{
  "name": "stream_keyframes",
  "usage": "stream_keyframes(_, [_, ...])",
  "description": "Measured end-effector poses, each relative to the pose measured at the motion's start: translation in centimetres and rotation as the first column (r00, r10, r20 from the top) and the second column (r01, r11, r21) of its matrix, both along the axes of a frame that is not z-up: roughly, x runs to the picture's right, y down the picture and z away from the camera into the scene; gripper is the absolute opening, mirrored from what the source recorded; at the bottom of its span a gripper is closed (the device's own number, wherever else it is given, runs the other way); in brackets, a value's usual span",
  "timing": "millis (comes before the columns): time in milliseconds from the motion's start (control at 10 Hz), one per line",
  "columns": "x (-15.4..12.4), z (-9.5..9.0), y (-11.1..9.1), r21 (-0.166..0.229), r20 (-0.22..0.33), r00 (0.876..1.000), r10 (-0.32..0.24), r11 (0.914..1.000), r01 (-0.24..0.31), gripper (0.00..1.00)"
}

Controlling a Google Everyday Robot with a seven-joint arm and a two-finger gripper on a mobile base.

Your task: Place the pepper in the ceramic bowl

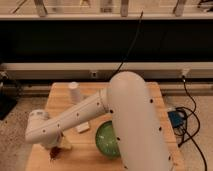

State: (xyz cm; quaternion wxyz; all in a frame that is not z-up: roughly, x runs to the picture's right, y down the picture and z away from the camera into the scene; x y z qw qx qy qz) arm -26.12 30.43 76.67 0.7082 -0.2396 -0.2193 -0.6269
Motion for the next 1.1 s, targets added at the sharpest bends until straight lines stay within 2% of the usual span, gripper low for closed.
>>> stream_keyframes(100, [0.0,0.08,0.11,-0.003,0.0,1.0,-0.002,1.0,0.002,0.7])
stream_keyframes(500, [0.18,-0.05,0.14,-0.014,0.015,1.0,0.002,0.9999,-0.002,0.29])
stream_keyframes(800, [0.2,-0.16,0.06,-0.013,0.016,1.0,0.003,0.9999,-0.003,0.03])
stream_keyframes(900, [0.19,-0.15,0.06,-0.013,0.017,1.0,0.002,0.9999,-0.002,0.0])
stream_keyframes(1100, [0.15,-0.55,-0.41,-0.002,0.025,1.0,0.002,1.0,-0.002,0.0])
